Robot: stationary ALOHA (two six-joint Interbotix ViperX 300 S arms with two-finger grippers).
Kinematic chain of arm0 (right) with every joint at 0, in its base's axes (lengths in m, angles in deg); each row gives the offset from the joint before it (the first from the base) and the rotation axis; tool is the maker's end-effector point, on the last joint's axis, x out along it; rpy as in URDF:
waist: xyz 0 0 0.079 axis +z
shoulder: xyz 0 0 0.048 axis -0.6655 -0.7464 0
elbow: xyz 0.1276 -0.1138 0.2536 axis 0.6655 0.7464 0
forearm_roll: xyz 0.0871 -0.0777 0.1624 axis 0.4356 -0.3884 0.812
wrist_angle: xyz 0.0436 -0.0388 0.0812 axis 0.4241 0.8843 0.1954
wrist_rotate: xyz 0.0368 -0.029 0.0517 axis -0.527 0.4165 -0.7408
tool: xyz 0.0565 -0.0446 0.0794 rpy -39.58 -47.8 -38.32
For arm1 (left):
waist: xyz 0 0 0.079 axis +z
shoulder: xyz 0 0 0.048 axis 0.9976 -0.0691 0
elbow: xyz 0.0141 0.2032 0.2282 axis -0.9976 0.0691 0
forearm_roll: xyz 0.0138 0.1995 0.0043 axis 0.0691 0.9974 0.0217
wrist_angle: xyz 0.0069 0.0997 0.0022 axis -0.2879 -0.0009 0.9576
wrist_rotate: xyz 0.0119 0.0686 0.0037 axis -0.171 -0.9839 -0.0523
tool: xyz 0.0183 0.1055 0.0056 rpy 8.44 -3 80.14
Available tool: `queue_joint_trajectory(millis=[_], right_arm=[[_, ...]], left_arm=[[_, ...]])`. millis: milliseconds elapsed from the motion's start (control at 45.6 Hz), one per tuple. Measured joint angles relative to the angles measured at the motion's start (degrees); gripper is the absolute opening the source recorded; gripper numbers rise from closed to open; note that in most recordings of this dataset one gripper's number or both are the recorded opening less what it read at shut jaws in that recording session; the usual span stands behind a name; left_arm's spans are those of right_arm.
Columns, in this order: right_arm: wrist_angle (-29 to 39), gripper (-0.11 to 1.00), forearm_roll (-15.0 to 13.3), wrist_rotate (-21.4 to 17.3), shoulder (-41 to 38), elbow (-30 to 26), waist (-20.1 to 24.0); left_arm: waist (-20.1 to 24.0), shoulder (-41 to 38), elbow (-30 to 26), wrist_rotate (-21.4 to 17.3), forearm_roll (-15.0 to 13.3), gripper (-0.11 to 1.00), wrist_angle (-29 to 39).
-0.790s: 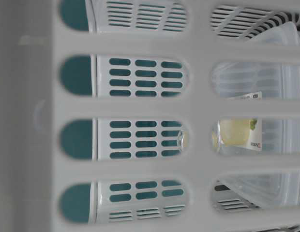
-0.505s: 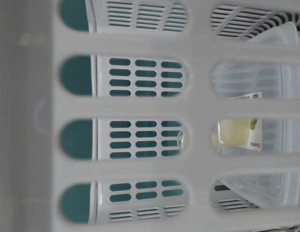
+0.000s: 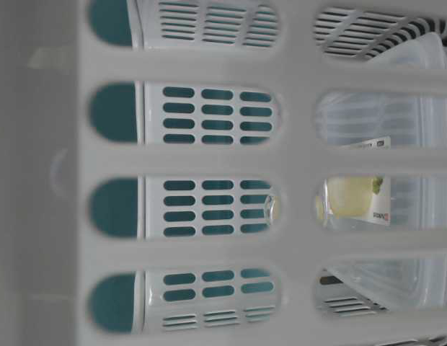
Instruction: Pick up the cellophane tape from the shopping basket with the left arm.
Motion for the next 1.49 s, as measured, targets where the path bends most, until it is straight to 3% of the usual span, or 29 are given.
queue_joint_trajectory(millis=[110, 263, 329, 417, 549, 615, 1032, 1493], right_arm=[[0.2, 0.16, 0.1, 0.0, 0.1, -0.1, 0.0], [0.2, 0.49, 0.0, 0.0, 0.2, -0.1, 0.0], [0.2, 0.63, 0.0, 0.0, 0.2, 0.0, 0.0], [0.2, 0.73, 0.1, 0.0, 0.2, 0.0, 0.0], [0.2, 0.75, 0.0, 0.0, 0.2, 0.0, 0.0], [0.2, 0.75, 0.1, 0.0, 0.3, -0.1, 0.1], [0.2, 0.75, 0.1, 0.0, 0.9, -0.1, 0.3], [0.2, 0.75, 0.1, 0.0, 0.9, 0.0, 0.8]], left_arm=[[0.0, -5.5, -4.2, -1.0, 0.0, 0.00, 3.6], [0.8, -12.9, -9.8, -2.4, 0.0, 0.06, 8.9], [1.3, -16.1, -11.8, -2.9, 0.0, 0.22, 11.0], [1.8, -19.5, -13.8, -3.3, 0.0, 0.47, 13.0], [1.8, -24.5, -17.0, -3.3, 0.0, 0.83, 14.8], [1.8, -26.6, -18.0, -3.3, 0.0, 0.90, 14.9], [1.1, -35.5, -19.0, -4.0, 0.0, 0.90, 12.8], [0.8, -39.1, -16.9, -3.4, 0.0, 0.90, 8.8]])
